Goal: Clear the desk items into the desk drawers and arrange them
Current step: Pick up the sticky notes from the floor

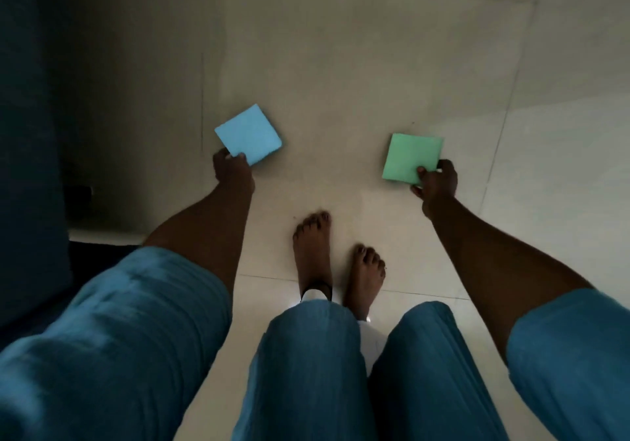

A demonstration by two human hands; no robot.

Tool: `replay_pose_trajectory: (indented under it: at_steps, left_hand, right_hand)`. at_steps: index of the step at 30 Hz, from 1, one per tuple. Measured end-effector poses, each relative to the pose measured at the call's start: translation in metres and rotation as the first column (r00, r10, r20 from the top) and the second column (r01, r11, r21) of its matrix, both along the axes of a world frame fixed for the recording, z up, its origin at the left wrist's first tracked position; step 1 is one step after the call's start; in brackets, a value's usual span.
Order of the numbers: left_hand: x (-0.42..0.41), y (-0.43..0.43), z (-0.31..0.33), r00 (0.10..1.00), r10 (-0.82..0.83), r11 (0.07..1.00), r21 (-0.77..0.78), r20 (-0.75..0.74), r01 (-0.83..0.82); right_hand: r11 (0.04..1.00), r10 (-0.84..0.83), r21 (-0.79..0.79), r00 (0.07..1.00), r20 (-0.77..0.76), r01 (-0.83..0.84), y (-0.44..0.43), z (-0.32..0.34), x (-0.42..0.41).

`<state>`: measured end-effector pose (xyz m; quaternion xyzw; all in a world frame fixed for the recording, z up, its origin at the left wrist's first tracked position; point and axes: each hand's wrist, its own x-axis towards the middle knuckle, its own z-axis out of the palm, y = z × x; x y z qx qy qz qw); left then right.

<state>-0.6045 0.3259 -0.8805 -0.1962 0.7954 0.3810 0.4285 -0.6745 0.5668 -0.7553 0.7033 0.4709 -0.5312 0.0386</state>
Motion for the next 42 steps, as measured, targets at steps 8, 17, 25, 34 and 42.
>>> replay_pose_trajectory:
  at_steps: [8, 17, 25, 34, 42]
  left_hand:
    - [-0.121, 0.025, 0.145, 0.889, 0.455, 0.889, -0.087, 0.043, -0.450]
    - [-0.090, 0.114, 0.340, 0.992, 0.124, 0.992, -0.018, 0.014, -0.124]
    - [-0.018, 0.184, 0.447, 0.955, -0.297, 0.954, 0.048, 0.000, 0.297]
    - [0.112, 0.203, 0.510, 0.711, -0.702, 0.711, 0.007, -0.037, 0.703]
    - [0.279, 0.225, 0.564, 0.392, -0.917, 0.384, 0.099, -0.079, 0.918]
  right_hand:
    - [0.973, -0.220, -0.094, 0.970, -0.102, 0.211, -0.016, 0.081, 0.028]
    - [0.830, -0.557, -0.100, 0.811, -0.176, 0.548, -0.008, 0.223, 0.111]
    - [0.607, -0.786, -0.061, 0.586, -0.196, 0.793, -0.013, 0.328, 0.221]
    - [0.042, -0.978, -0.115, 0.017, -0.209, 0.993, -0.064, 0.419, 0.377]
    - [-0.301, -0.914, -0.140, -0.328, -0.239, 0.943, -0.100, 0.489, 0.515]
